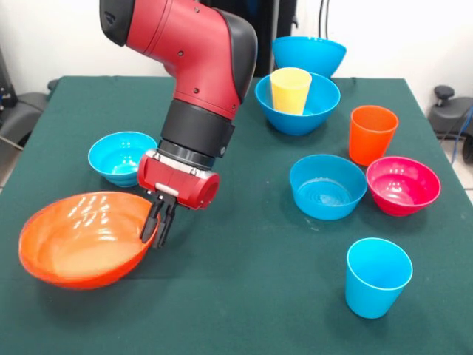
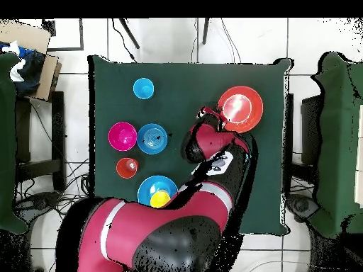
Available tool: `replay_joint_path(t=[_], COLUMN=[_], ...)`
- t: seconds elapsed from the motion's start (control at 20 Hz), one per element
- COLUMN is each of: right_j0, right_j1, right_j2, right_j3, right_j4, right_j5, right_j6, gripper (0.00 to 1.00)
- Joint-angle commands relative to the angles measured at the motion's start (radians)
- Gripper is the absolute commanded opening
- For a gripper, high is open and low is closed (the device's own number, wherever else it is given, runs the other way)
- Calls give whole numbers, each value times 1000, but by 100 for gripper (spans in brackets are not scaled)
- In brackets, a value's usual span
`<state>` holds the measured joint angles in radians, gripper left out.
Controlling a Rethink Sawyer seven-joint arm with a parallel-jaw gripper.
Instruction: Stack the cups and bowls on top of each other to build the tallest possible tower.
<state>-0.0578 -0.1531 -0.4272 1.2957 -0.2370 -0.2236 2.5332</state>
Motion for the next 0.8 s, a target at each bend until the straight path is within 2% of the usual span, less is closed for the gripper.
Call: replay_joint_path(t=[0.05,0.8], right_j0=[-9,-11], right_j1=[-17,-15], right_j2=[124,120], right_j3=[36,36], right_j4=[-27,-27], right_j5=[70,61], right_j6=[37,34], gripper=[0,0])
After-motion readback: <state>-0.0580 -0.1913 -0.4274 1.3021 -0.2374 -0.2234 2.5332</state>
